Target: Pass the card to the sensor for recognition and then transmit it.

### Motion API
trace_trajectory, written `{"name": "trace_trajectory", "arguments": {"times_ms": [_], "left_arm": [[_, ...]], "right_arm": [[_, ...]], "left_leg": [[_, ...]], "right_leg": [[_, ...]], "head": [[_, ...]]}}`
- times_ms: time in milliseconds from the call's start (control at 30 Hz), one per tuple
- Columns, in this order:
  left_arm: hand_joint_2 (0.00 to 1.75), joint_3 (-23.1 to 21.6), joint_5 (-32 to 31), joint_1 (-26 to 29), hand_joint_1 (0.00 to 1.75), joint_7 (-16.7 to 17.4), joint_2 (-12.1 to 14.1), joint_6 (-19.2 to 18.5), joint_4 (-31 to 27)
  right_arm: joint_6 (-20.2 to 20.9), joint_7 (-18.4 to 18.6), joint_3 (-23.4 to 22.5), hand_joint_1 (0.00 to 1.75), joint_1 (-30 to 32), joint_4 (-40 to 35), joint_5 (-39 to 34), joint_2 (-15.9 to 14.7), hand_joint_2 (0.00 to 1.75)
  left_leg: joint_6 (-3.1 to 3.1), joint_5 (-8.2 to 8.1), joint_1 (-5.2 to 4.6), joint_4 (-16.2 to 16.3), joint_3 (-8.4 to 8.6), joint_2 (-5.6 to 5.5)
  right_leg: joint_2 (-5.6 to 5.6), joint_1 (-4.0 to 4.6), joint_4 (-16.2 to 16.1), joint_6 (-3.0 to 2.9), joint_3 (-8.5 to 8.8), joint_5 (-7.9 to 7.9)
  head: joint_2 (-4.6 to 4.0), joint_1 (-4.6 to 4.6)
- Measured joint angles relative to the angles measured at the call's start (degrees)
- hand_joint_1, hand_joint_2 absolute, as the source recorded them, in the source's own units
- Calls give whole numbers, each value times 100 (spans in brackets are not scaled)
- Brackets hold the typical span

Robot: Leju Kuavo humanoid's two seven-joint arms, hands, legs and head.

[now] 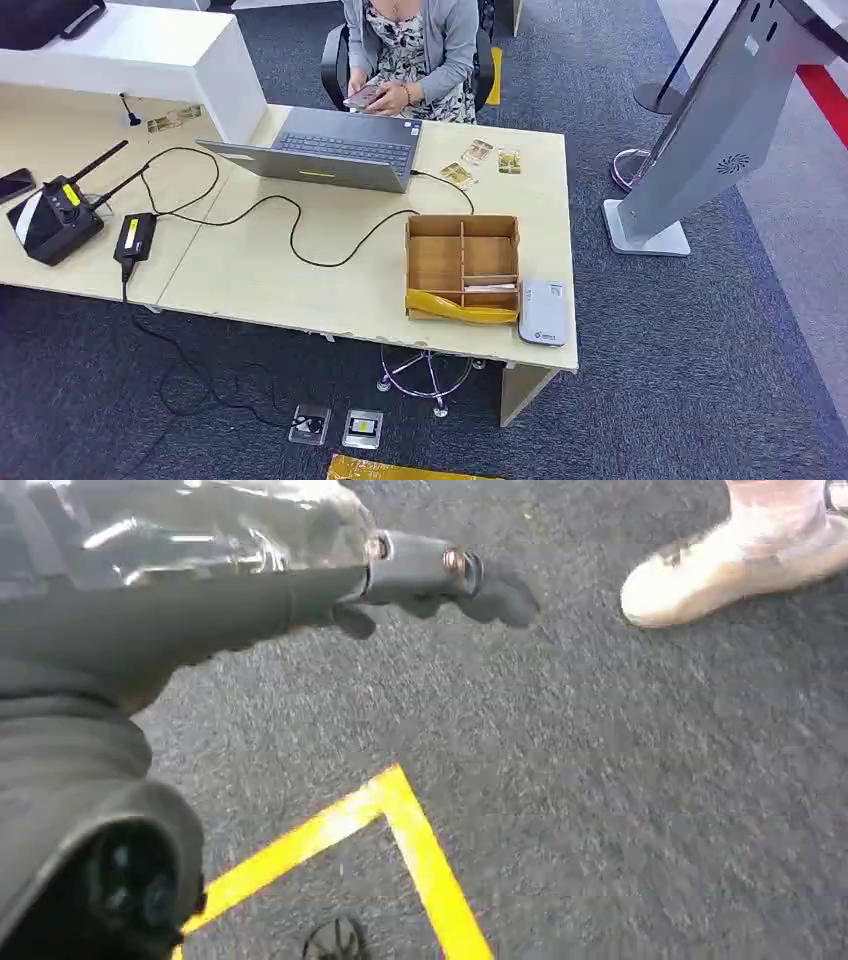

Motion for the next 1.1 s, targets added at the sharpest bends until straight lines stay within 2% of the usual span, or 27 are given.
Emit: {"name": "trace_trajectory", "arguments": {"times_ms": [67, 167, 200, 233, 367, 667, 733, 800, 933, 967, 1033, 1100], "left_arm": [[0, 0, 113, 2, 0, -90, 0, -454, 0], [0, 0, 551, 9, 0, -57, 2, -1738, 0], [0, 0, 623, 9, 0, -14, 2, -2056, 0], [0, 0, 645, 9, 0, 2, 2, -2181, 0], [0, 4, 691, 11, 0, 45, -4, -2405, 0], [0, 2, 826, 39, 0, 108, -11, -2285, 0], [0, -2, 627, 39, 0, 196, -11, -2083, 0], [0, -15, 203, 40, 0, 397, -11, -1398, 0], [0, -214, -1496, 77, 0, 1120, -4, 1081, -17], [0, -328, -1754, 100, 0, 1246, -7, 1588, -35], [0, -461, -1914, 113, 0, 1293, -4, 1693, -37], [0, -604, -2333, 145, 0, 1521, -2, 1718, -110]], "right_arm": [[20, 13, -2, 0, 2, 0, -131, -4, 0], [26, 68, -7, 0, 9, 0, -269, -7, 0], [26, 79, -7, 0, 9, 0, -291, -7, 0], [26, 83, -7, 0, 9, 0, -302, -9, 0], [44, 103, -9, 0, 11, 0, -317, -26, 0], [188, -59, -9, 0, 13, 0, -319, -70, 0], [188, -59, -9, 0, 13, 0, -319, -74, 0], [184, -66, -9, 0, 13, 0, -315, -74, 0], [122, -59, -9, 0, 13, 0, -265, -90, 0], [105, -30, -7, 0, 13, 0, -262, -101, 0], [81, -2, -7, 0, 10, 0, -265, -107, 0], [79, 4, -7, 0, 8, 0, -265, -107, 0]], "left_leg": [[0, 0, 0, 0, 0, 0], [0, 0, 0, 0, 0, 0], [0, 0, 0, 0, -1, 0], [0, 0, 0, 0, 0, 0], [0, 0, 0, 0, 0, 1], [0, 0, 0, 0, 0, 1], [0, 0, 0, 0, 0, 0], [0, 0, 0, 0, 0, 1], [0, 0, 0, 0, 0, 1], [0, 0, 0, 0, 0, 1], [0, 0, 1, 0, -1, -1], [0, 0, 0, 0, 0, -1]], "right_leg": [[0, 0, 0, 0, 0, 0], [0, 0, 0, 0, 0, 0], [0, 0, 0, 0, 0, 0], [0, 0, 0, 0, 0, 0], [2, 0, 0, 0, 0, 0], [1, 0, 0, 0, 0, 0], [1, 0, 0, 0, 0, 0], [1, 0, 0, 0, 0, 0], [1, 0, 0, 0, -1, 0], [-1, 0, 0, 0, -1, 0], [-6, 1, 0, 0, 1, 0], [-2, 0, 0, 0, 1, 0]], "head": [[0, 0], [0, -2], [0, 0], [0, 0], [0, -2], [0, 0], [0, 0], [0, 0], [0, 0], [0, -2], [0, -4], [0, -9]]}}
